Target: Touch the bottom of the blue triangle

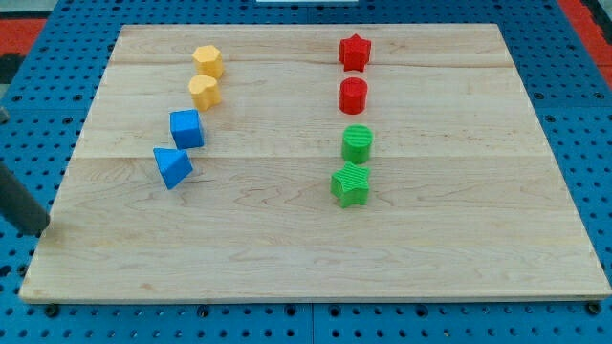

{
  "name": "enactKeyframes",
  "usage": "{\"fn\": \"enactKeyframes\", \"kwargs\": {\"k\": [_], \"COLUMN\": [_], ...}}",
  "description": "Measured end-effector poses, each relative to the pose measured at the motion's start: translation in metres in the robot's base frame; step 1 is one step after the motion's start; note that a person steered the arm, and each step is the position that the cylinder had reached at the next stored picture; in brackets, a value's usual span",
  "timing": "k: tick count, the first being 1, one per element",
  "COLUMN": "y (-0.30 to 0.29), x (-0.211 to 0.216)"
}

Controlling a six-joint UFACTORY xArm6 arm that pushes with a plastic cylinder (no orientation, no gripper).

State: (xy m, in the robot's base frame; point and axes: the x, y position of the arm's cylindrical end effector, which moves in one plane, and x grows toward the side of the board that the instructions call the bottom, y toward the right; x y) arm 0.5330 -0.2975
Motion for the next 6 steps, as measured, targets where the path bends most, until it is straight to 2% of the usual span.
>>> {"fn": "enactKeyframes", "kwargs": {"k": [2, 4, 5, 6], "y": [0.022, 0.039, 0.117, 0.178], "x": [-0.037, -0.039, -0.039, -0.021]}}
